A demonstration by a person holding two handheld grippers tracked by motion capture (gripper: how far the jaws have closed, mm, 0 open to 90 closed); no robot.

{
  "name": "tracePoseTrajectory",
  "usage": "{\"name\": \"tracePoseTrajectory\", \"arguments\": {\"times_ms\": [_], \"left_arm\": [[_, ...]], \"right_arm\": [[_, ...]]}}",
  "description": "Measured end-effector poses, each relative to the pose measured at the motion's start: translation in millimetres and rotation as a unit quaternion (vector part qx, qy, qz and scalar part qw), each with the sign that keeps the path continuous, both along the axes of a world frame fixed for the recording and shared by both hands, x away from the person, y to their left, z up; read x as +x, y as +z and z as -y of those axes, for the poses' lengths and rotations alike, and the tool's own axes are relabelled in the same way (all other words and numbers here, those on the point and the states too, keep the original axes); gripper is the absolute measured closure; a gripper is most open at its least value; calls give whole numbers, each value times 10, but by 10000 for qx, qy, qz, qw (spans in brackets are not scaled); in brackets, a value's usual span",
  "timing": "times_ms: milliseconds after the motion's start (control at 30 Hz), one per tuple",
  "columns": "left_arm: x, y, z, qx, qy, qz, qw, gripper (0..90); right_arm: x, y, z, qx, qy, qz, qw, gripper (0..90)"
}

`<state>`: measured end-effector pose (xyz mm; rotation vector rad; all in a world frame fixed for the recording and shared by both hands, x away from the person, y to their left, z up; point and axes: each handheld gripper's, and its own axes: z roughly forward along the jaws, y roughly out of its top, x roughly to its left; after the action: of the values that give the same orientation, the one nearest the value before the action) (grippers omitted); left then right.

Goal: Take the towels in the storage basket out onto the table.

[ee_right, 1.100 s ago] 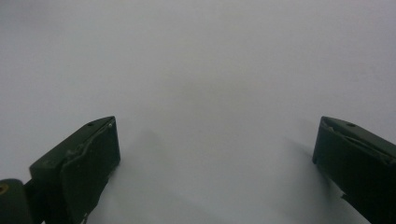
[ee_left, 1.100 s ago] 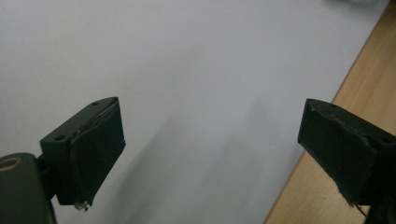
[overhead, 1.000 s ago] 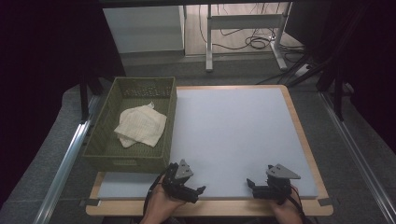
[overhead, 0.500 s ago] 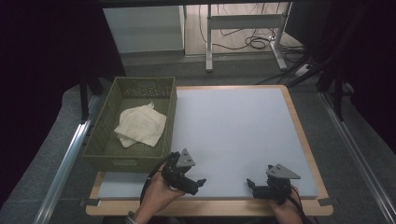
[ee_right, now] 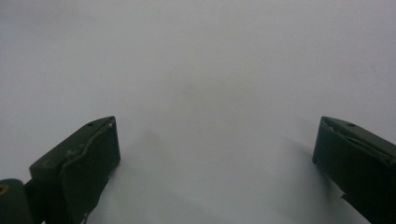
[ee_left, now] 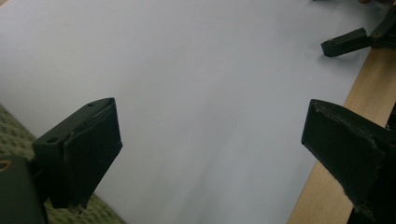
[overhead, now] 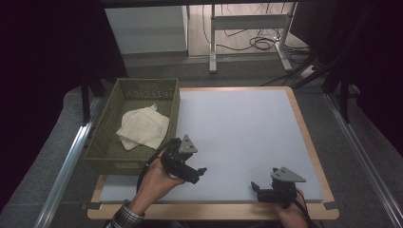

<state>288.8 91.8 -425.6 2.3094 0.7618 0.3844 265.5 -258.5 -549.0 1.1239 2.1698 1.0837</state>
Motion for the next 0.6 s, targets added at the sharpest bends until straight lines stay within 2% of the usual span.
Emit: {"name": "tracePoseTrajectory", "arguments": {"times_ms": [133,600], "left_arm": [[116,63,-94,-28,153,-40,9999,42],[305,167,-382,-16,555,26,9985,47]], "right_arm": [[0,-1,-1,6,-2,5,10000,7],[0,-2,-1,1,-1,6,10000,7]]}}
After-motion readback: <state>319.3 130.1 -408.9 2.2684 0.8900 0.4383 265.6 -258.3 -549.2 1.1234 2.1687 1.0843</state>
